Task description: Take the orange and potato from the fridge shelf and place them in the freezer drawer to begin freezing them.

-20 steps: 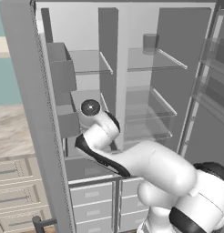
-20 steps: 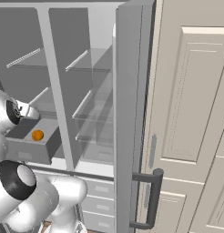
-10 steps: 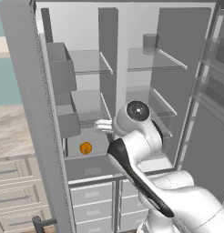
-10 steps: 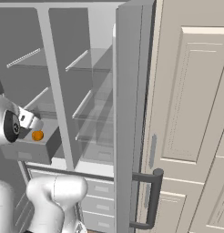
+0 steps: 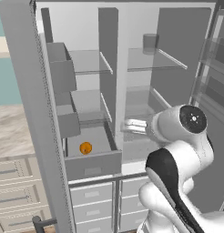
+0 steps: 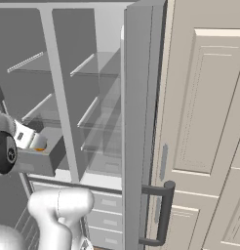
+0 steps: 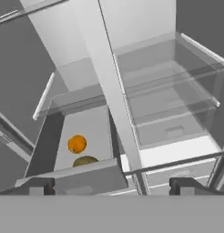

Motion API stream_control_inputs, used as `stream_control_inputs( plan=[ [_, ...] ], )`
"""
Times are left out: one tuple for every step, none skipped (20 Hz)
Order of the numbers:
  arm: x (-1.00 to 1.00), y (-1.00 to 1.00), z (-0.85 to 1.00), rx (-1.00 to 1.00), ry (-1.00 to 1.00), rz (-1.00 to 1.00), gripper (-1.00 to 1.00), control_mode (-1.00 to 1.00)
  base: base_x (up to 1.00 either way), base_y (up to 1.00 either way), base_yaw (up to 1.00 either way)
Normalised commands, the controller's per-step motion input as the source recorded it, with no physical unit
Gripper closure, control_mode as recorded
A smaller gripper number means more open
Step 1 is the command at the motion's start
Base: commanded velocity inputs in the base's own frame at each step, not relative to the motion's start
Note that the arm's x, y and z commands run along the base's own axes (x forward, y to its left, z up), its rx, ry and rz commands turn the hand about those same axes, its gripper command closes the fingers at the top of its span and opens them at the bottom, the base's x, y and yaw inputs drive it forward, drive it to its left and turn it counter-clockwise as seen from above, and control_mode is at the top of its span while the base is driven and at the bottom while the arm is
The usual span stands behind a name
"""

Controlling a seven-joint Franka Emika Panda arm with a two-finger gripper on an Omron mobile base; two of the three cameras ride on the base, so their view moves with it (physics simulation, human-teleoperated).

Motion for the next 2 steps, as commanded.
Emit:
stream_control_inputs(
  plan=[
    [-0.25, 0.00, 0.26, 0.00, -0.30, 0.00, -1.00, -1.00, 0.00, 0.00, 0.00],
    [-0.09, 0.00, 0.04, 0.00, -0.17, 0.00, -1.00, -1.00, 0.00, 0.00, 0.00]
  ],
)
